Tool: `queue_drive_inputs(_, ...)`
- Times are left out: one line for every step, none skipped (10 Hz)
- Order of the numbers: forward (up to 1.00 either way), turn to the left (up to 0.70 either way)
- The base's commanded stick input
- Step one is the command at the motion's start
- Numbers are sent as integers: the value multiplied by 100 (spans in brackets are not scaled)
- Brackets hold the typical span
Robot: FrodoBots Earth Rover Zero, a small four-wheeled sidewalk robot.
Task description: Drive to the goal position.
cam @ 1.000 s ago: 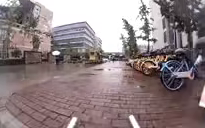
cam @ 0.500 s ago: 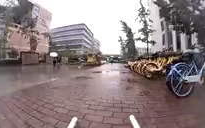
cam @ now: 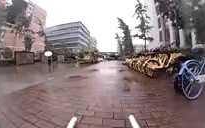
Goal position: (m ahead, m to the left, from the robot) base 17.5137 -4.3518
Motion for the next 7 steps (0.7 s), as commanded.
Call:
queue_drive_inputs(70, -13)
queue_drive_inputs(70, -14)
queue_drive_inputs(70, -14)
queue_drive_inputs(70, -14)
queue_drive_inputs(70, -14)
queue_drive_inputs(70, -14)
queue_drive_inputs(70, -11)
